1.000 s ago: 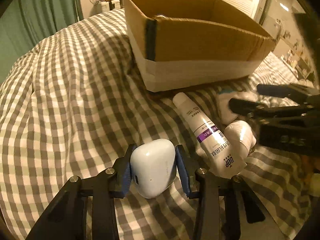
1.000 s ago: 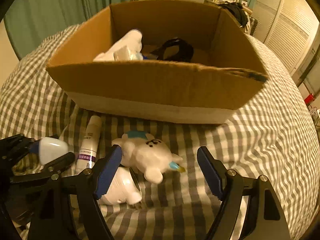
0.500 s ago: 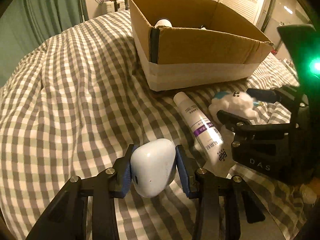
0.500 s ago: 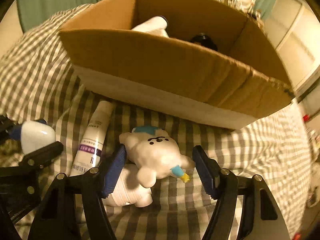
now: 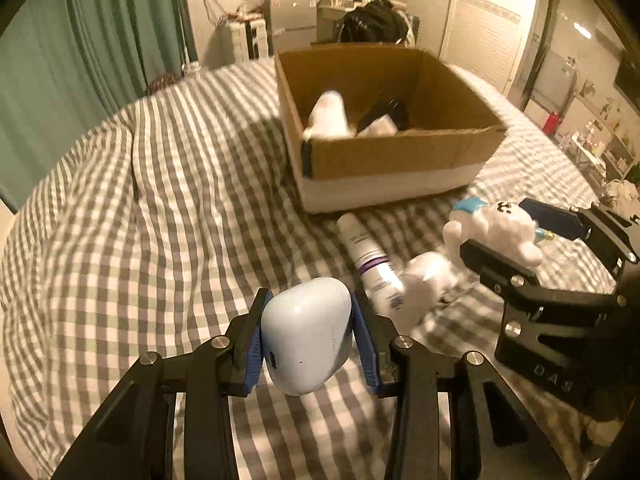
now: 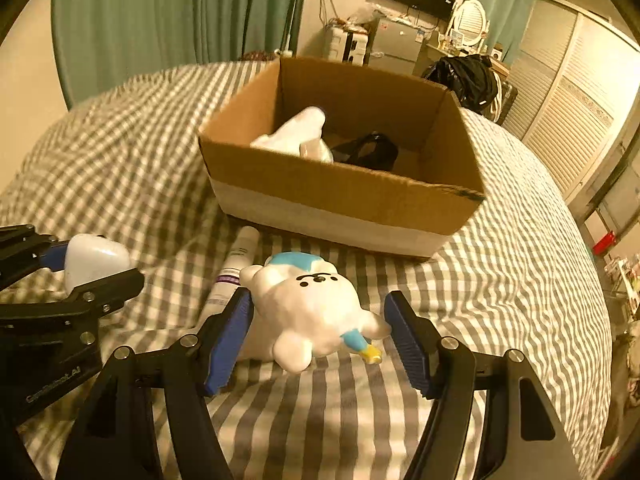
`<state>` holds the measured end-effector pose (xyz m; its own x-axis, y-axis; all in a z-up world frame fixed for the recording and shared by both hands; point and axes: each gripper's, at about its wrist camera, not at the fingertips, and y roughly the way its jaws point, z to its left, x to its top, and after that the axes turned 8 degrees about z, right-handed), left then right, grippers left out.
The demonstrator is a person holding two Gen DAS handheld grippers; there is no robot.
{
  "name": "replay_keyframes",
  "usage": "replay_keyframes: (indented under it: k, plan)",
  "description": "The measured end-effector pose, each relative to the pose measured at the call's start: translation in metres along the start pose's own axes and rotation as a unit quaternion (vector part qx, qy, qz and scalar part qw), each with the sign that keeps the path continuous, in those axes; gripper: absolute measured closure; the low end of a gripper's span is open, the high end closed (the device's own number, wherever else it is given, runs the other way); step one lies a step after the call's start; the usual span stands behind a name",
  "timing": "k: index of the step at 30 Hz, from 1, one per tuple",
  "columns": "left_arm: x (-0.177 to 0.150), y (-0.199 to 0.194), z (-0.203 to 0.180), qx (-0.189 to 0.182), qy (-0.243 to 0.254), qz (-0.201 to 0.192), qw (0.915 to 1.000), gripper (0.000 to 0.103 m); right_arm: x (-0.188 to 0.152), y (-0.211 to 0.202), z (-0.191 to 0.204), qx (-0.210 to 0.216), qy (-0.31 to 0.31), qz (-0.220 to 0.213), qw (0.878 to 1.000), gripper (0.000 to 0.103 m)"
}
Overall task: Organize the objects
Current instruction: 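Carry the oval case and plush toy over the box with both tools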
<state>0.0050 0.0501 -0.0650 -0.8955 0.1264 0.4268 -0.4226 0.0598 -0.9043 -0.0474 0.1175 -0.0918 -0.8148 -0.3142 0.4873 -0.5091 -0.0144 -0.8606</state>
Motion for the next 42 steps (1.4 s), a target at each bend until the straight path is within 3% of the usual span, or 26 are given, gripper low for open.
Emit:
replay_keyframes:
  k: [13,19,25,34,36,42]
  plan:
    - [0.018,-0.067,-0.018,-0.041,0.01,-0.04,0.9983,0.063,-0.005,-0.097,-0.016,-0.016,-0.005,-0.068,0.998,0.036]
    - [0.042,-0.089,-0.019,-0.039,0.018,-0.062,0.9971,0.063,0.016,-0.132,-0.026,-0.008,-0.01,-0.101,0.995,0.036]
    - [0.088,-0.104,-0.019,-0.036,0.013,-0.09,0.9952,0.063,0.05,-0.144,-0.05,0.002,0.014,-0.126,0.992,0.035]
    - [0.164,-0.079,-0.018,-0.031,0.013,-0.099,0.9945,0.063,0.116,-0.123,-0.09,0.017,0.04,-0.136,0.99,0.035]
    - [0.181,-0.061,-0.017,-0.027,0.015,-0.098,0.9947,0.063,0.127,-0.114,-0.099,0.017,0.047,-0.134,0.99,0.035]
    - [0.217,0.019,-0.017,-0.046,0.018,-0.041,0.9979,0.063,0.159,-0.05,-0.127,0.03,0.084,-0.109,0.99,0.035]
